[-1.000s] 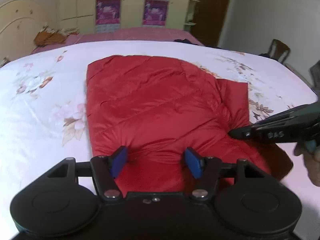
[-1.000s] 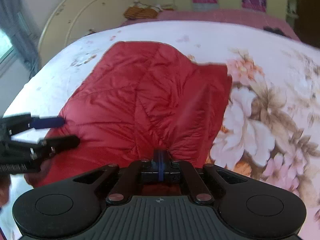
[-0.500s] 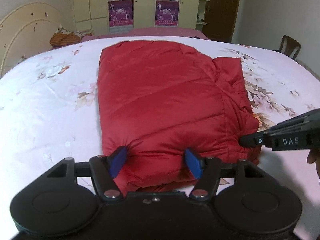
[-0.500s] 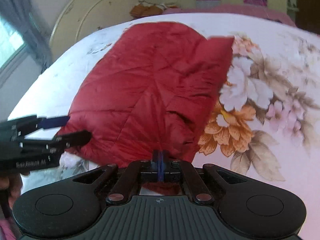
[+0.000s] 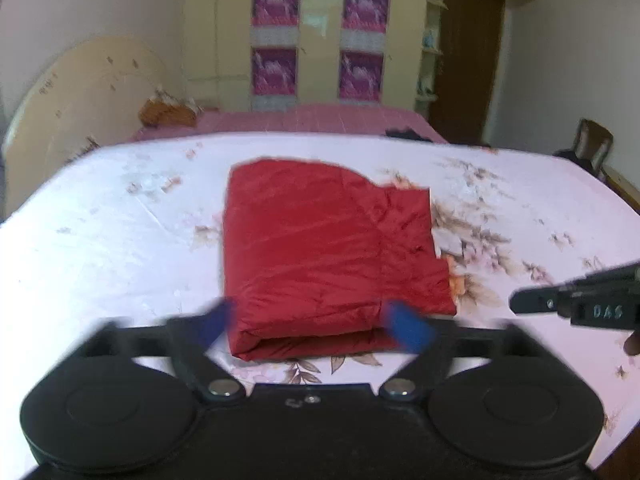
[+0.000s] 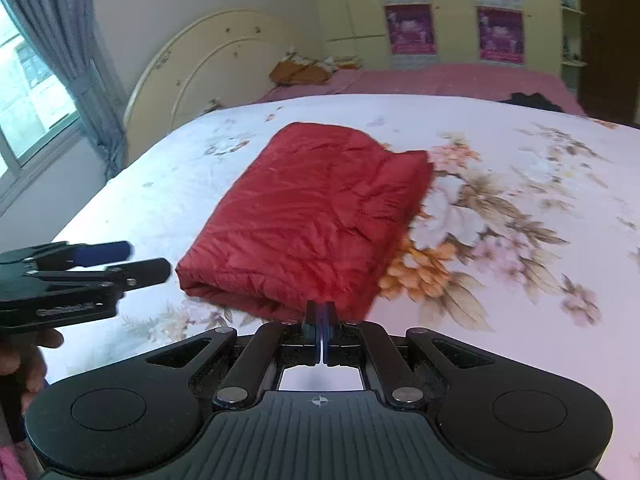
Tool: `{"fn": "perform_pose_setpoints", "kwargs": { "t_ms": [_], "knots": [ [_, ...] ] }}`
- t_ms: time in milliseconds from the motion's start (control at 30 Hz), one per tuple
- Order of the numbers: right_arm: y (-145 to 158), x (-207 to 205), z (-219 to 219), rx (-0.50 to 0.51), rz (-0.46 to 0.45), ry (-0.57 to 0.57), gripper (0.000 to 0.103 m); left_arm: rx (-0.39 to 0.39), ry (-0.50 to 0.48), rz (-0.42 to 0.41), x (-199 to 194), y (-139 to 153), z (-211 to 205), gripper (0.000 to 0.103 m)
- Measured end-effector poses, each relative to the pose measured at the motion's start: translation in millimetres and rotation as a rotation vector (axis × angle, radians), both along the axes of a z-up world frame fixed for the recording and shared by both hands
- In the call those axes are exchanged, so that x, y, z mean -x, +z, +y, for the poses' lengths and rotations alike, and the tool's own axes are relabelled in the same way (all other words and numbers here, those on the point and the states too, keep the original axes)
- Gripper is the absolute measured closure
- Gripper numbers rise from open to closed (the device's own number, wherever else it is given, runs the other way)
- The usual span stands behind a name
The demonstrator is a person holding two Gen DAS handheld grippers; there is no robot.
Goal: Fold large clothes
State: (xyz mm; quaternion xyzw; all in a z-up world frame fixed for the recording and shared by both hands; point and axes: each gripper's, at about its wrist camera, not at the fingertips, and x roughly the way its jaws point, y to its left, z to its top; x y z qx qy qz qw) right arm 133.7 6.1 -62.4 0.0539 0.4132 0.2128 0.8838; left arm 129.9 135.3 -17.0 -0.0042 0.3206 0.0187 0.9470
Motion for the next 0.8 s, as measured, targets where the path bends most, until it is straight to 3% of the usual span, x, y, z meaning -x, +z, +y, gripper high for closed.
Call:
{"fn": "perform_pose_setpoints", "kwargs": {
  "t_ms": [33,67,100,133,500,800],
  "knots": [
    [0.8,6.5,-4.0,0.006,0.0,-0.026,0.085,-0.032,0.024,-0.03,8.0,3.5,-7.1,0.0],
    [1.9,10.3,-9.1,0.003,-0.002,-0.044,0.056,-0.048,0.023,-0.024,12.1,4.9,-12.0,0.0],
    [6.2,21.2,-15.0,-0.01,-0.041,-0.071,0.0,-0.05,0.016,-0.007,15.7,6.2,-16.9,0.0],
    [12.0,31.0,-20.4,-0.024,-0.087,-0.076,0.0,-0.038,0.009,0.005,20.5,7.8,-19.7,0.0],
    [62.9,109.7,-21.8,-0.012,-0.177,-0.049,0.0,-0.036,0.032,-0.069,92.2,40.2,-45.4,0.0],
    [86.9,155.6,-24.1,0.0,-0.223,-0.054,0.0,-0.035,0.031,-0.11,139.6,57.8,-58.2,0.0]
  ]
}}
